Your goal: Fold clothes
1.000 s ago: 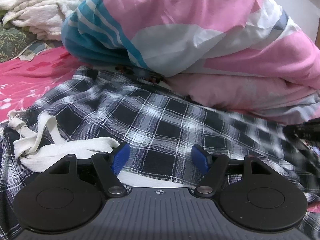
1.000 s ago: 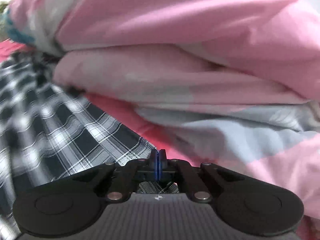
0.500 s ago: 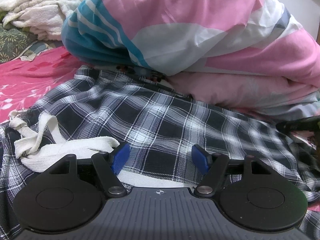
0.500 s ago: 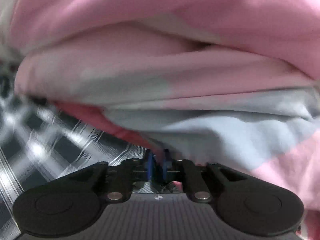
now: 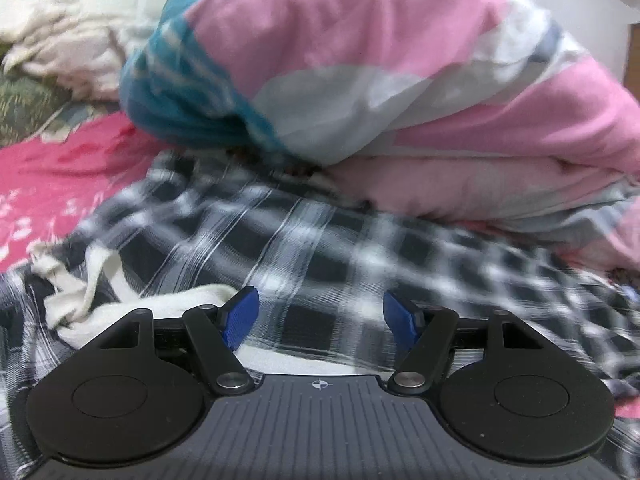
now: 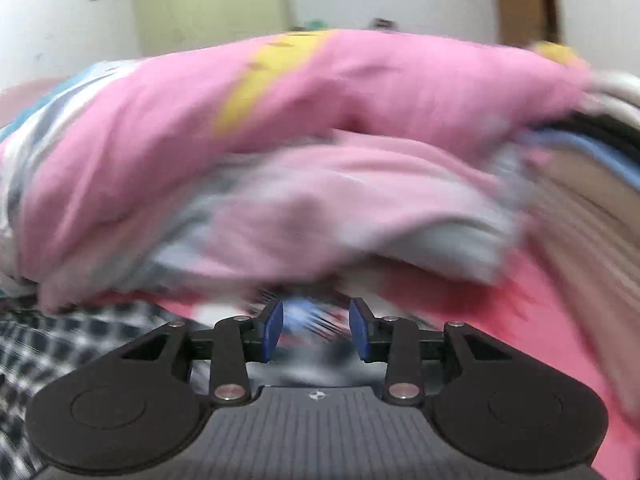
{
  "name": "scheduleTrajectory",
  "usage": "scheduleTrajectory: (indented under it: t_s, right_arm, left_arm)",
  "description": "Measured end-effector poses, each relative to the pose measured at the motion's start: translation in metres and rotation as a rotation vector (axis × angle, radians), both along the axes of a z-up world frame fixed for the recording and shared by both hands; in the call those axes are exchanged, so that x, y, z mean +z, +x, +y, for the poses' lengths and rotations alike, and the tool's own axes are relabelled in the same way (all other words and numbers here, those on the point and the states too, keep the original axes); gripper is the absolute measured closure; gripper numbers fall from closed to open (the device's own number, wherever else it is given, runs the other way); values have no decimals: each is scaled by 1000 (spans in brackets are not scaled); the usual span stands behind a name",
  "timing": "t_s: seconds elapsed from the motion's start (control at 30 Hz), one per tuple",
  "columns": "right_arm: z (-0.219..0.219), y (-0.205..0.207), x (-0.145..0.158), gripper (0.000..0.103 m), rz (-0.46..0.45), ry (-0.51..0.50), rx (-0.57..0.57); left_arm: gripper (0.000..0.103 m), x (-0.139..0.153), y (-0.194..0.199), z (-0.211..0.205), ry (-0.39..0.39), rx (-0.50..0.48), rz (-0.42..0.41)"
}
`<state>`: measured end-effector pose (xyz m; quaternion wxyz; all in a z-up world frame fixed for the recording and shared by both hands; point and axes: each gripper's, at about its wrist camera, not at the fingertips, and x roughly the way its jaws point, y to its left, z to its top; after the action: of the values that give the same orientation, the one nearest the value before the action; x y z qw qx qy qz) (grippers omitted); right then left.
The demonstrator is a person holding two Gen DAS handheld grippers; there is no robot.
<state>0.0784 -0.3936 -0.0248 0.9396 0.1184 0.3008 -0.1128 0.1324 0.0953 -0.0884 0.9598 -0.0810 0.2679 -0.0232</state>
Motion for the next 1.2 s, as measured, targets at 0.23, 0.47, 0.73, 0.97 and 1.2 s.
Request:
scheduleTrajectory:
  t_s: [0.23,0.47,0.73,0.97,1.2]
  right_arm:
    - [-75,-50,-45,64,34,152,-192]
    - [-96,-34,-69,64,58,247,-245]
    - [-114,-8,-99,65,96,247,-312]
    - [-92,18,-104,100,102,152,-228]
    - [-71,22,-65,101,42,-266,-331]
  left_arm:
    - [32,11,-14,-55,14,-206,-6]
    - [31,-17,-4,-74,52,-235,76]
    - [28,-19,-3,-70,28,-245,70]
    - [28,-19,-2,-64,-3,-247,70]
    - [28,-20,-2,-66,4,-246,68]
